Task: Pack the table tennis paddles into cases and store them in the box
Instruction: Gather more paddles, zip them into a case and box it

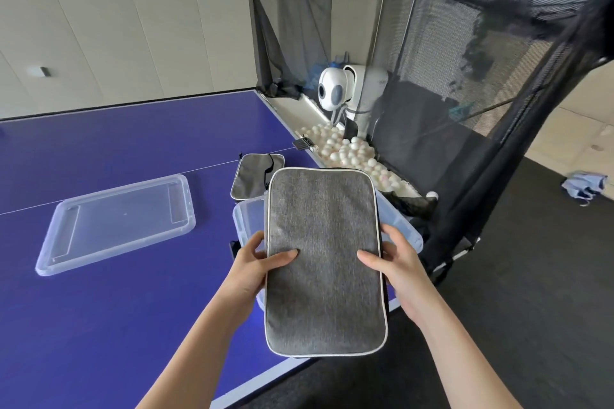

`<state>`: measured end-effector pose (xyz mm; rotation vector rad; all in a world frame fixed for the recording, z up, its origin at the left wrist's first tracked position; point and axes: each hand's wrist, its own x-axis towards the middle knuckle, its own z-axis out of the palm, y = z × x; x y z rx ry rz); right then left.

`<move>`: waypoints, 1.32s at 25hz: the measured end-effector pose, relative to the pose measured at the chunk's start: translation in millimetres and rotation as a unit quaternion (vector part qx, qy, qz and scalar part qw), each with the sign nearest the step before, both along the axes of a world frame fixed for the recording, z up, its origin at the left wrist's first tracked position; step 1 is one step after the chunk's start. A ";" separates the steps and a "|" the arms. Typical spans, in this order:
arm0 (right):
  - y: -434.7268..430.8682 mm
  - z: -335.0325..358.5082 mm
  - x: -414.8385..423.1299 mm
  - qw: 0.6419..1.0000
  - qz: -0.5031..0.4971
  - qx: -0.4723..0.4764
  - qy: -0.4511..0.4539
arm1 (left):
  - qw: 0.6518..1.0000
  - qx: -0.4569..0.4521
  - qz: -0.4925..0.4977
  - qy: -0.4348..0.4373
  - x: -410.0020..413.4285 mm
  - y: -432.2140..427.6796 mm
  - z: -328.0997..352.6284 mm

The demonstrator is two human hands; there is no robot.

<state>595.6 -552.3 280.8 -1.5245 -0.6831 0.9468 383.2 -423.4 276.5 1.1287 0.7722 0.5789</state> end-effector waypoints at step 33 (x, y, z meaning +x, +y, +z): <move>163.9 -50.6 80.9 0.952 -0.025 0.000 0.304 | 0.941 -0.116 0.282 -0.148 98.4 84.2 -52.9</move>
